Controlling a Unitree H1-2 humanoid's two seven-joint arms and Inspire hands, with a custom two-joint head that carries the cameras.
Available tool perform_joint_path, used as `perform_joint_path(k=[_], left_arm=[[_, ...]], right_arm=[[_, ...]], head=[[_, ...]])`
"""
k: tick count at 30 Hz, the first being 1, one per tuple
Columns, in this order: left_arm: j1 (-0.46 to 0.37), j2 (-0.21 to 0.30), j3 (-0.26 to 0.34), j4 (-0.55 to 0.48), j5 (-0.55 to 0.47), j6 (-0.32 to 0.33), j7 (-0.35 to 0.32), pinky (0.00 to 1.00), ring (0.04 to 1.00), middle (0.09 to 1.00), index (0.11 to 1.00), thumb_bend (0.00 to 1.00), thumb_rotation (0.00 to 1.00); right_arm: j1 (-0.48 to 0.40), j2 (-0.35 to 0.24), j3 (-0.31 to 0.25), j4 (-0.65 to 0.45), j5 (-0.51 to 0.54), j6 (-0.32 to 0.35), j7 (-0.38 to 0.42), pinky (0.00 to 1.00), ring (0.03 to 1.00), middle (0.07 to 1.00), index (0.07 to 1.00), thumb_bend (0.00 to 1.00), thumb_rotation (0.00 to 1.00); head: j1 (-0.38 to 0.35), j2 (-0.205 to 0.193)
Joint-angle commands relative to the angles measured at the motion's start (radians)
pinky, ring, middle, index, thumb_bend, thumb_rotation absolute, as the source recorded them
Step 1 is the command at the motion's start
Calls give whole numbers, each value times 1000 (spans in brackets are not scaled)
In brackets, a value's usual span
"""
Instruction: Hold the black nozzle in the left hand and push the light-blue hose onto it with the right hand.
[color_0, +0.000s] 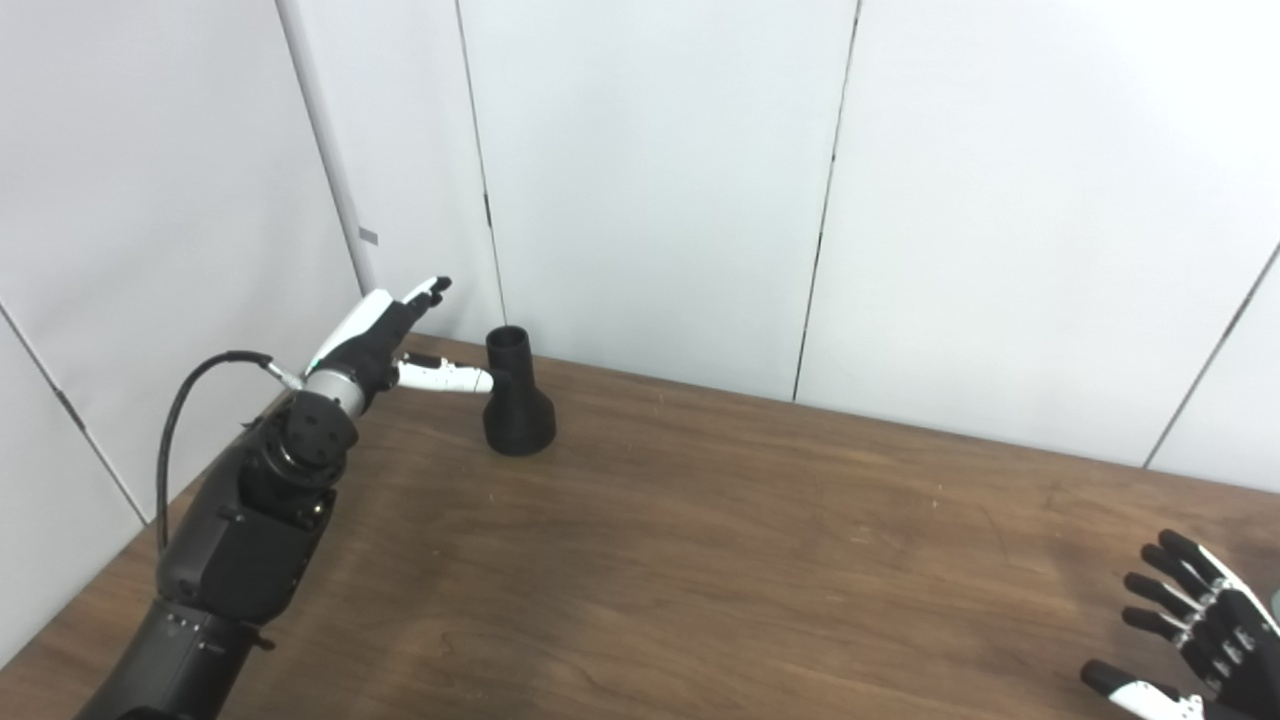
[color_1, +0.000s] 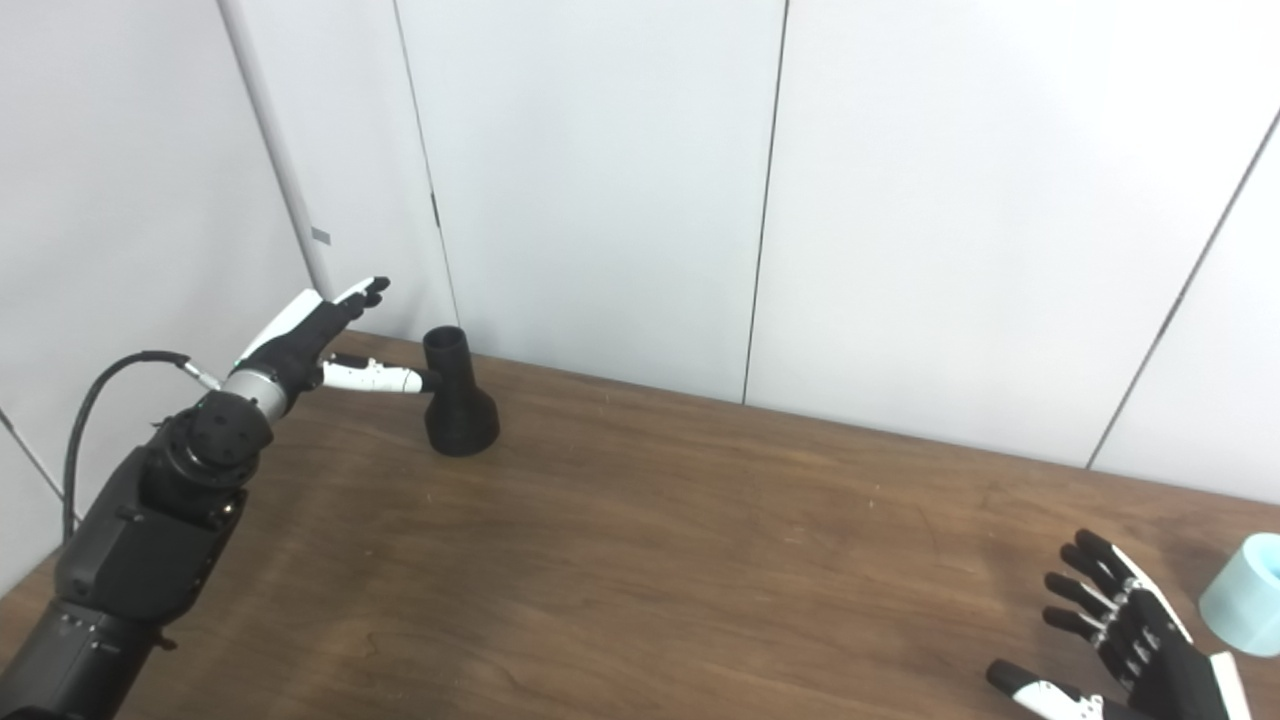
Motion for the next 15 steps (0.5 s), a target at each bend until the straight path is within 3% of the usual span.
perform_joint_path(k=[1,8,15], left_arm=[[-57,24,6,7,31,-4,22,1000,1000,960,997,1000,376],[-60,-8,3,45,57,-4,29,1000,1000,952,997,1000,354],[-53,-63,-34,99,61,-10,68,1000,972,878,981,1000,335]], right_arm=[[-27,-6,-7,-21,0,-44,-6,689,783,845,852,718,50],[-23,-7,-10,-27,8,-43,-3,683,780,844,850,723,62],[-21,-7,-8,-19,8,-48,0,705,792,852,857,714,60]], head=[[1,0],[2,7],[0,10]])
